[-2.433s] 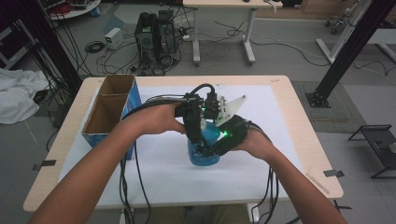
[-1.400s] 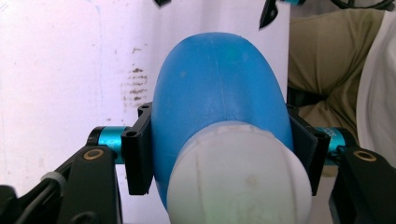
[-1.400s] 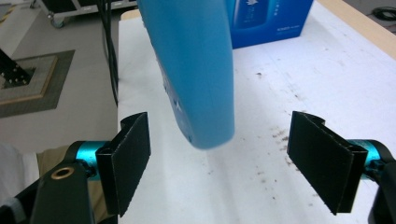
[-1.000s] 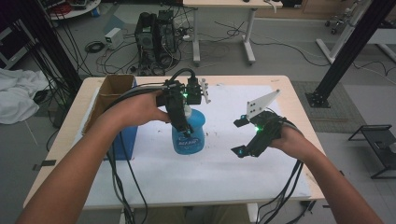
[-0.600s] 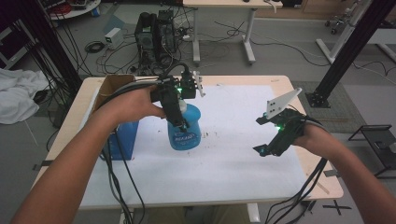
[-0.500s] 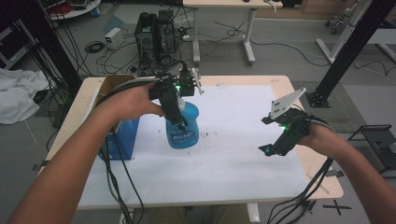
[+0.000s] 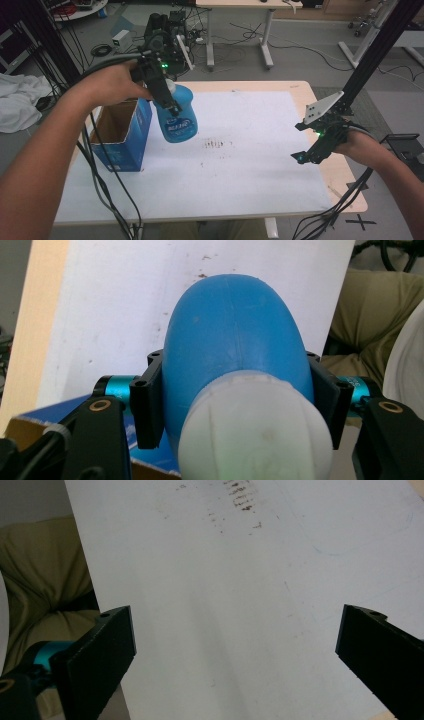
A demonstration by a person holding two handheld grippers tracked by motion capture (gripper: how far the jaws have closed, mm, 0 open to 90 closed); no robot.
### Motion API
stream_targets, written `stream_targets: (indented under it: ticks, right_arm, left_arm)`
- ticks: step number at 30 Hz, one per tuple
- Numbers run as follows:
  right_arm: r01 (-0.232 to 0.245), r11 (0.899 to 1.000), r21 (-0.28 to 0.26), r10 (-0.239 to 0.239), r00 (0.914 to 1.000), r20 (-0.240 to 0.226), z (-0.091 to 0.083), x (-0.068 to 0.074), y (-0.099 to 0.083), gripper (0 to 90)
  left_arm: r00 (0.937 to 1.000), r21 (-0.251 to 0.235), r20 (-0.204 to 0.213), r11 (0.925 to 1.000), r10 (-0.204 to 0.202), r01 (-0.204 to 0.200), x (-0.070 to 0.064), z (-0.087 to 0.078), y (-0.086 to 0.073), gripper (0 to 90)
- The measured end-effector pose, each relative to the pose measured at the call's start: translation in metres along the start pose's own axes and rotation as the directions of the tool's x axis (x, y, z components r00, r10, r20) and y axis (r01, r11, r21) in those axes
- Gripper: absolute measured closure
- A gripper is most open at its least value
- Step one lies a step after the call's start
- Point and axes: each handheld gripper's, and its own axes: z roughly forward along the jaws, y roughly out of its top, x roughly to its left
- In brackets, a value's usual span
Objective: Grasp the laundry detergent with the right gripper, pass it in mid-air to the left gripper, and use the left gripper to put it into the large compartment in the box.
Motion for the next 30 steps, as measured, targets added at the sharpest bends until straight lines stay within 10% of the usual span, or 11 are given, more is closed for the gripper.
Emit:
stream_targets:
  ticks: [12, 30]
  right_arm:
    - [-0.016, 1.000, 0.017, 0.016, 0.9999, 0.004, -0.003, -0.007, 0.000, 1.7]
    - [-0.019, 1.000, 0.013, 0.019, 0.9998, 0.003, -0.002, -0.007, 0.002, 1.7]
  left_arm:
    - [0.9921, -0.026, -0.044, 0.9928, -0.118, 0.117, 0.029, -0.047, -0.048, 37.4]
    - [0.9533, -0.056, -0.109, 0.9593, -0.282, 0.277, 0.058, -0.073, -0.103, 37.4]
